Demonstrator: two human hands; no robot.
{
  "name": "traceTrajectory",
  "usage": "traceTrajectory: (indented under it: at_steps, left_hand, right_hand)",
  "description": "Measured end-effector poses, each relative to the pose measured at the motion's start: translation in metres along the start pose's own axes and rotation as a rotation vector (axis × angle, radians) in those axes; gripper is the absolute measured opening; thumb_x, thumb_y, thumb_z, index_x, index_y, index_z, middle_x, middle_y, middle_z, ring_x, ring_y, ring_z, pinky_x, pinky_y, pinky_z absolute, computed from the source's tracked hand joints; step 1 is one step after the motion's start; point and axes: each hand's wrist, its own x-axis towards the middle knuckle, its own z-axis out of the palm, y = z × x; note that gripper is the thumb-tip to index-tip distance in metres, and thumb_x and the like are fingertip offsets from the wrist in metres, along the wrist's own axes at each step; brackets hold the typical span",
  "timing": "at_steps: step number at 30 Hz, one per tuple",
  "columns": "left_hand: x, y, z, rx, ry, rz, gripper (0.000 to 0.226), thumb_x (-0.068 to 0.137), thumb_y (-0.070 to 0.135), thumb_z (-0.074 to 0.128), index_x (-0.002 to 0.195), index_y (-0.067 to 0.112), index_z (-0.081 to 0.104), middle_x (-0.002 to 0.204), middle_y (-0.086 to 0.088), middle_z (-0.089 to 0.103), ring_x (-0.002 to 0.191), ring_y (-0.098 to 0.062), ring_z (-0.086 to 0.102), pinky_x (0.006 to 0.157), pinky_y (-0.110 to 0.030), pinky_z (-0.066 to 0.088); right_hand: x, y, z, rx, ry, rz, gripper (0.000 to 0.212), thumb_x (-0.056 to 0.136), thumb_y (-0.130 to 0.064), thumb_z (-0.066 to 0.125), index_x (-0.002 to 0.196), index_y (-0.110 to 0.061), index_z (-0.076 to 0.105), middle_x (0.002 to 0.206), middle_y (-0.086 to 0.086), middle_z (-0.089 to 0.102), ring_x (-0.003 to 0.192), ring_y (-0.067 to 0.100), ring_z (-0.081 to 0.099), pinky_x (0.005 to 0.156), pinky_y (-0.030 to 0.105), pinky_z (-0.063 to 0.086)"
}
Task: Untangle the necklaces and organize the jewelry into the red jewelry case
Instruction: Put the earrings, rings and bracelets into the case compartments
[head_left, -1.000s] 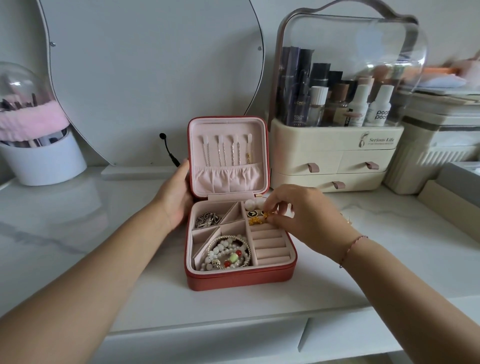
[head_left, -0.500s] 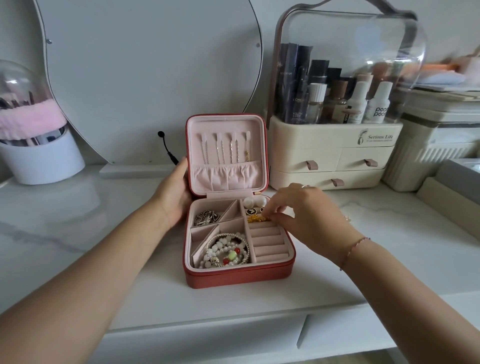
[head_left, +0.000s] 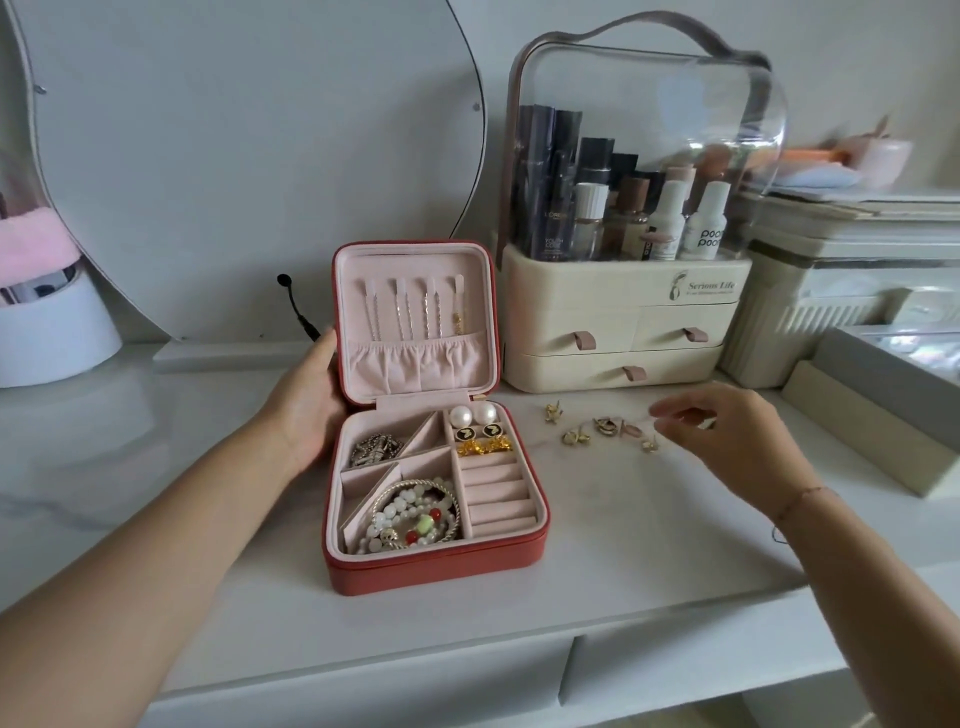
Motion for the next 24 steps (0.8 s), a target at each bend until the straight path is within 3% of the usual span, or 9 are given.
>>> traceTrajectory:
  at_steps: [5, 9, 12, 15, 18, 21, 24]
  left_hand:
    - [0.005, -0.002, -0.005, 0.015, -0.004, -0.015, 0.045, 0.094, 0.052, 0.046, 0.122, 0.022, 0.065, 0.119, -0.003, 0.069, 0.112, -0.022, 0.064, 0.104, -0.042, 0.043]
    - [0.007, -0.003, -0.006, 0.009, 0.018, -0.027, 0.044, 0.091, 0.052, 0.05, 0.119, 0.022, 0.067, 0.117, -0.003, 0.07, 0.112, -0.023, 0.064, 0.103, -0.042, 0.044]
    - [0.007, -0.003, -0.006, 0.011, 0.006, -0.021, 0.042, 0.092, 0.052, 0.05, 0.117, 0.023, 0.068, 0.118, -0.002, 0.07, 0.113, -0.022, 0.064, 0.102, -0.042, 0.045]
    - [0.007, -0.004, -0.007, 0.019, 0.001, -0.019, 0.044, 0.092, 0.053, 0.05, 0.119, 0.023, 0.067, 0.118, -0.002, 0.069, 0.112, -0.022, 0.064, 0.103, -0.043, 0.044]
    - [0.008, -0.004, -0.007, -0.012, -0.024, -0.028, 0.048, 0.092, 0.053, 0.05, 0.125, 0.021, 0.064, 0.123, -0.004, 0.067, 0.116, -0.023, 0.062, 0.107, -0.044, 0.041]
    - [0.009, -0.004, -0.008, -0.03, -0.029, -0.034, 0.052, 0.088, 0.054, 0.055, 0.127, 0.02, 0.063, 0.126, -0.006, 0.065, 0.118, -0.024, 0.06, 0.109, -0.044, 0.039]
    - [0.007, -0.003, -0.007, -0.015, 0.008, -0.025, 0.044, 0.091, 0.051, 0.052, 0.119, 0.021, 0.067, 0.12, -0.005, 0.068, 0.111, -0.022, 0.064, 0.101, -0.04, 0.046]
  right_hand:
    - [-0.009, 0.009, 0.007, -0.016, -0.08, -0.058, 0.02, 0.076, -0.013, 0.075, 0.082, -0.032, 0.07, 0.084, -0.009, 0.065, 0.077, 0.001, 0.059, 0.066, 0.004, 0.037]
    - [-0.007, 0.01, 0.011, -0.041, -0.094, -0.072, 0.013, 0.079, -0.01, 0.073, 0.084, -0.022, 0.073, 0.087, -0.005, 0.066, 0.076, 0.002, 0.058, 0.068, 0.007, 0.039]
    - [-0.006, 0.003, 0.012, -0.041, -0.05, -0.038, 0.011, 0.08, -0.011, 0.071, 0.08, -0.022, 0.072, 0.081, -0.003, 0.069, 0.073, 0.012, 0.061, 0.064, 0.014, 0.039]
    - [-0.013, -0.024, 0.01, 0.22, -0.009, 0.029, 0.012, 0.081, -0.013, 0.071, 0.073, -0.021, 0.07, 0.064, -0.004, 0.069, 0.068, 0.018, 0.066, 0.063, 0.021, 0.047]
    - [-0.022, -0.073, 0.014, 0.529, -0.089, 0.022, 0.011, 0.08, -0.013, 0.072, 0.075, -0.023, 0.073, 0.066, -0.008, 0.071, 0.064, 0.004, 0.064, 0.066, 0.017, 0.05]
    - [-0.03, -0.111, 0.036, 0.611, -0.231, 0.07, 0.003, 0.077, -0.021, 0.075, 0.076, -0.024, 0.074, 0.074, -0.005, 0.073, 0.072, 0.011, 0.066, 0.073, 0.025, 0.051]
    - [-0.036, -0.127, 0.056, 0.609, -0.253, 0.152, 0.013, 0.077, -0.021, 0.077, 0.066, -0.026, 0.07, 0.056, -0.013, 0.062, 0.054, 0.001, 0.055, 0.056, 0.016, 0.048]
